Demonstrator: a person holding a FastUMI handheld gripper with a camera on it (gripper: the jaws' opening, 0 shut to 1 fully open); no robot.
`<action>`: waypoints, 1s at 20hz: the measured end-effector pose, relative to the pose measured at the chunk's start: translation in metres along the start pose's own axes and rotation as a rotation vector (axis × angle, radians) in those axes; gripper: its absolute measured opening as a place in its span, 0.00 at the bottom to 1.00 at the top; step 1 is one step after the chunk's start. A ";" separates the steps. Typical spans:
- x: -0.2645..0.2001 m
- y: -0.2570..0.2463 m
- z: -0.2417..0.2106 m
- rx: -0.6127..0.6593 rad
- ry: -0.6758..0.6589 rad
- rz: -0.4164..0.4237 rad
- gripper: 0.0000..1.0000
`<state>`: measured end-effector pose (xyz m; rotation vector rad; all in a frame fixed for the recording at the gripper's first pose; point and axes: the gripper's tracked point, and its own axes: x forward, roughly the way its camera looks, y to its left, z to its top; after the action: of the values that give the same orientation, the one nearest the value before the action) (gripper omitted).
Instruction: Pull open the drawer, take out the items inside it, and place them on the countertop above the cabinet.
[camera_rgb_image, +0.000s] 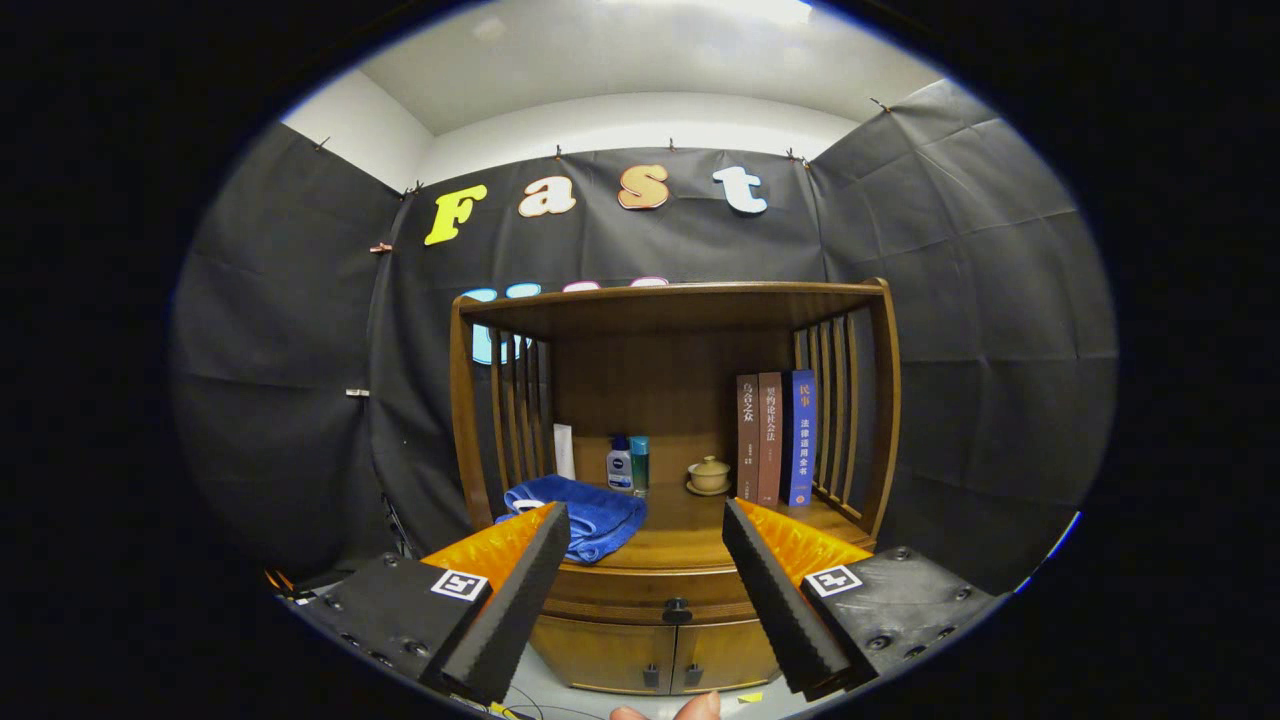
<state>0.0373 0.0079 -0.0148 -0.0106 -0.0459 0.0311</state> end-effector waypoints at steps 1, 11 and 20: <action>0.009 0.000 -0.009 -0.002 -0.003 0.001 0.99; 0.089 -0.029 -0.161 0.032 0.110 -0.023 1.00; 0.126 -0.043 -0.271 -0.017 0.267 -0.047 0.90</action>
<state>0.1773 -0.0336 -0.2793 -0.0307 0.2204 -0.0182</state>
